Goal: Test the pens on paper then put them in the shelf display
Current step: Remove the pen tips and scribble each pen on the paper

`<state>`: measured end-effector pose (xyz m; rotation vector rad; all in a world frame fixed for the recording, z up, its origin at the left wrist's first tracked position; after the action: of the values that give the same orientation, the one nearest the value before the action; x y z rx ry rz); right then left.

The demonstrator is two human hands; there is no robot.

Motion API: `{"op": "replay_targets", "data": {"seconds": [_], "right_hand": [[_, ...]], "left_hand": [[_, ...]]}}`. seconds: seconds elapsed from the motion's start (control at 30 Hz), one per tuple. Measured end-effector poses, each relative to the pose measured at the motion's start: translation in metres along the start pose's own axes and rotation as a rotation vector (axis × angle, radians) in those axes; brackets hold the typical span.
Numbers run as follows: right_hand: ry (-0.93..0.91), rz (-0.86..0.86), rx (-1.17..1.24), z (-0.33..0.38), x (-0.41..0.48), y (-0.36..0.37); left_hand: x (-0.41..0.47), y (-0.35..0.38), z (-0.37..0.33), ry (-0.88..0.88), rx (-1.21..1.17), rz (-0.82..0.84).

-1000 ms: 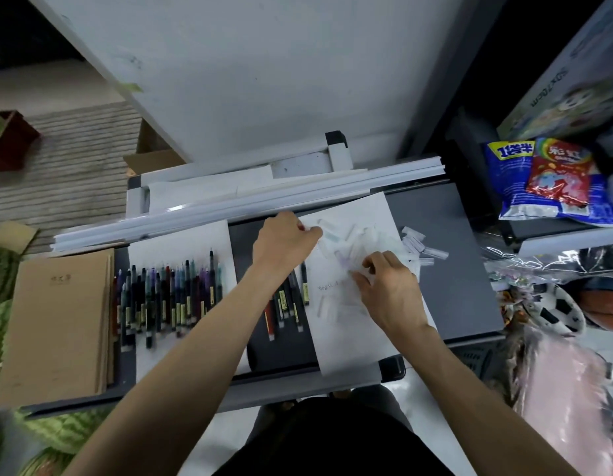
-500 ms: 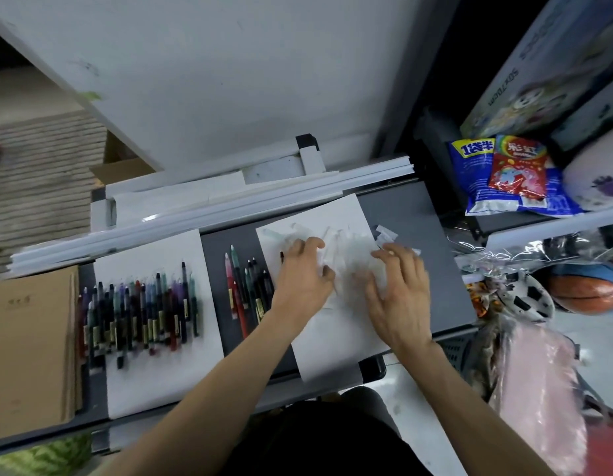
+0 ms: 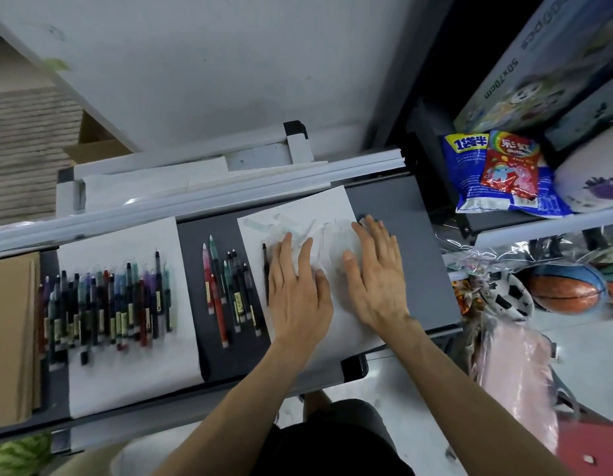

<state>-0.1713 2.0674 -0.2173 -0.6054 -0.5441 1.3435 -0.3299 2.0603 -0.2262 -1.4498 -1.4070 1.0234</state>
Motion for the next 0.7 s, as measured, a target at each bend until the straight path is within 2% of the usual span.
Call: {"op": "replay_targets", "data": {"seconds": [0.2,0.43,0.7], "right_hand": [[0.001,-0.087,0.019,0.004,0.006,0.0],[-0.028,-0.136,0.054,-0.011,0.012,-0.009],[-0.037,-0.155,-0.112,-0.022,0.009,-0.006]], "left_hand": [[0.015,0.004,-0.004,-0.028,0.024,-0.031],[0.027,-0.002,-0.004,0.109,0.094,0.004],[0.031,-0.005,0.007,0.186,0.111,-0.031]]}}
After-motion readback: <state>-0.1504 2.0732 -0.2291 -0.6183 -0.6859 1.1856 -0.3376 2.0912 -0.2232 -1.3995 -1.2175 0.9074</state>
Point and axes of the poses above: each hand's wrist, its own x-axis towards the middle knuckle, its own y-axis out of the palm, z = x × y, the point moved 4 cm from there along x, towards the middle knuckle, and after that the axes turned 13 degrees about x, right-handed, at the moved point
